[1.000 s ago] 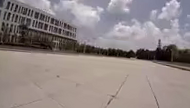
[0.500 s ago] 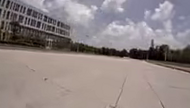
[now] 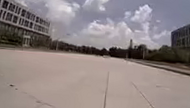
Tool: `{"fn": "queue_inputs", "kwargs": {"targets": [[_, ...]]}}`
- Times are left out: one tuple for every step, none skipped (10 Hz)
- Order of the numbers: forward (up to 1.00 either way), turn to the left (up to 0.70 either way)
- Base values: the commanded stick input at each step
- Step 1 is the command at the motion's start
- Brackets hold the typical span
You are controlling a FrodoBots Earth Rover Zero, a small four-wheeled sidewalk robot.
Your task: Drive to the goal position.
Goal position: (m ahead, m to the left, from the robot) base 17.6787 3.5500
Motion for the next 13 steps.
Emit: {"fn": "queue_inputs", "kwargs": {"targets": [[0.7, 0.0], [0.7, 0.01], [0.7, 0.01], [0.7, 0.01], [0.7, 0.01], [0.7, 0.01], [0.7, 0.01], [0.7, 0.01], [0.7, 0.01], [0.7, 0.01], [0.7, 0.01], [0.7, 0.01], [0.7, 0.01]]}}
